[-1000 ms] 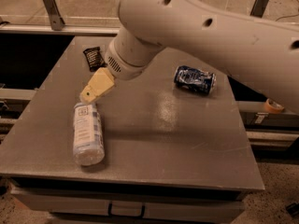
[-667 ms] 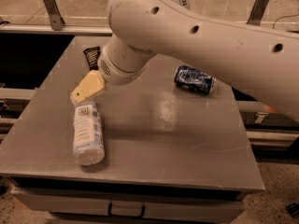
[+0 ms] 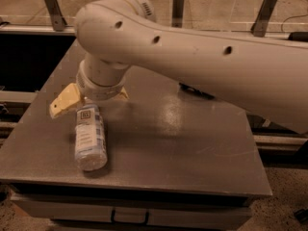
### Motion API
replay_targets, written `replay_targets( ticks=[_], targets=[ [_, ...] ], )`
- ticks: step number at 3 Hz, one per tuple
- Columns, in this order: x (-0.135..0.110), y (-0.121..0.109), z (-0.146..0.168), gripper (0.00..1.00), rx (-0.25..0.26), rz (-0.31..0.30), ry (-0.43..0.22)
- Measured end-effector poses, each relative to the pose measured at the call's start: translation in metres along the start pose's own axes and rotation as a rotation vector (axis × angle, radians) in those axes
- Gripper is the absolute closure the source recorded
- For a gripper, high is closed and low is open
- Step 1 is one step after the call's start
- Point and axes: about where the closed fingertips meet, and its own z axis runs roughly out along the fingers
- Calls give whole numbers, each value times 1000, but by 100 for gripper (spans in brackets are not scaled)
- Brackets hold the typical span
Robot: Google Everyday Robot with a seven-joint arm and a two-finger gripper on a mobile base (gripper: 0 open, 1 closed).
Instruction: Place blue plastic bottle upright
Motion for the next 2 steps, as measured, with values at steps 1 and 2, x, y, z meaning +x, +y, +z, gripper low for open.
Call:
replay_targets(
  ticks=[1,2],
  targets=[
    [8,9,16,18,34,39,59],
    [14,13,22,41,69,61,94]
  ],
)
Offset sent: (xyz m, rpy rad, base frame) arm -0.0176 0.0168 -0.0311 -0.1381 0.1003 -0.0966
